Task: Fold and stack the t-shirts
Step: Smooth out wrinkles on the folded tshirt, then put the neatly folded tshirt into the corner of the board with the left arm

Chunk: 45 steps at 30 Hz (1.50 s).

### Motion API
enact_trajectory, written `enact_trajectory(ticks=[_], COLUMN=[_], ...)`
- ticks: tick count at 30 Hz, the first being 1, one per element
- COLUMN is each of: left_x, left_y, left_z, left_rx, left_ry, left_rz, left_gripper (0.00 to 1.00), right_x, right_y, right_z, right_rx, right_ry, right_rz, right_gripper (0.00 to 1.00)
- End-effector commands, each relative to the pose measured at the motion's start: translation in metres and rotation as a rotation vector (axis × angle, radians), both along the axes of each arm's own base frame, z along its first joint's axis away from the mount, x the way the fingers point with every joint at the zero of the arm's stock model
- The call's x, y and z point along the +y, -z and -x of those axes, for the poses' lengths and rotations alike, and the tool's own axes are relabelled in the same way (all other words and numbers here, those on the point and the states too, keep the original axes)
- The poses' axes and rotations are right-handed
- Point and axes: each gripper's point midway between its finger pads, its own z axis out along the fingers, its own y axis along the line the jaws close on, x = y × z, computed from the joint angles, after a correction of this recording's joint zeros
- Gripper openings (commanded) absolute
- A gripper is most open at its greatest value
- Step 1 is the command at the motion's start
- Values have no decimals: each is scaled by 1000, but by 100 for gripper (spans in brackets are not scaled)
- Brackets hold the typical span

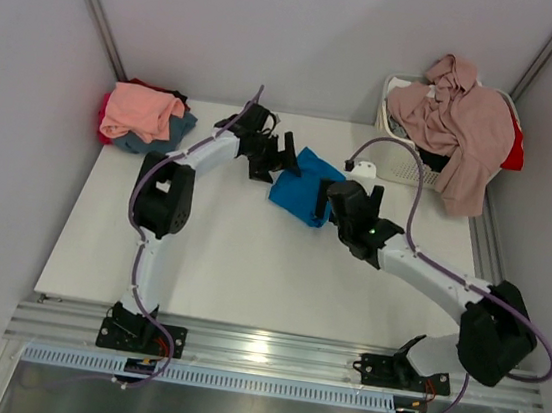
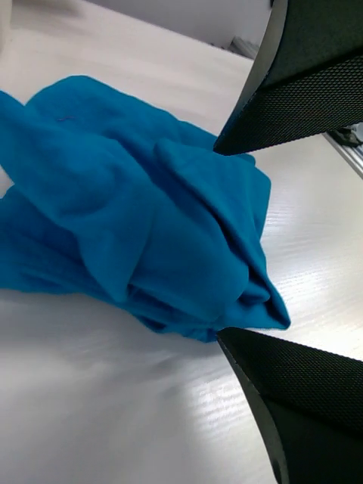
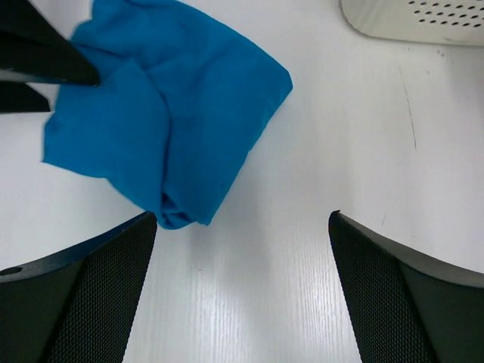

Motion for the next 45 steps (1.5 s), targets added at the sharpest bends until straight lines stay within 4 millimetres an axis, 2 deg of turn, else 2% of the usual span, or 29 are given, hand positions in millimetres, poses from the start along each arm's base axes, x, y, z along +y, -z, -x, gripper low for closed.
enact_trajectory(ticks=[1,3,4,6,7,10,16,20,25,29,30,32,33,37,40,41,42,43,45], left_x=[5,10,9,12,10,9,6,-3,-28,-50,-51,-61,-64,-66,-69,-68,-70,-70,-67], left_y=[-29,-20,-26,-11,-17,-8,17,17,22,22,27,24,24,36,31,40,38,34,46], left_z=[-21,-24,-30,-28,-34,-35,-24,-17,3,25,33,37,48,78,91,106,108,121,150], left_rx=[-112,-101,-123,-93,-119,-108,-43,-37,12,56,83,90,123,197,199,240,233,251,316], left_ry=[35,23,20,24,32,53,90,117,202,266,273,280,297,310,322,327,330,340,345], left_rz=[-65,-108,-112,-153,-162,-198,-246,-240,-187,-99,-88,-33,5,47,45,39,52,71,67], left_gripper=[99,99,99,99,99,99,99,99,99,99,99,99,99,99,99,99,98,98,96], right_x=[1,-2,-3,-2,-3,-3,-5,-9,-11,-11,-11,-10,-10,-9,-9,-9,-8,-7,-6], right_y=[-30,-35,-36,-35,-32,-28,-35,-37,-36,-36,-36,-36,-34,-34,-35,-35,-36,-35,-36], right_z=[14,21,23,25,27,30,38,41,44,45,46,46,48,51,53,54,55,55,56], right_rx=[-60,-62,-61,-47,-33,-10,-23,-34,-36,-39,-39,-37,-34,-31,-31,-31,-33,-29,-27], right_ry=[-20,-25,-27,-25,-21,-20,-27,-26,-30,-40,-41,-49,-55,-69,-79,-81,-88,-92,-100], right_rz=[-116,-141,-148,-160,-157,-159,-180,-183,-185,-186,-187,-188,-188,-200,-207,-209,-216,-219,-223], right_gripper=[100,99,99,99,99,99,99,100,100,99,99,99,99,99,99,99,99,99,99])
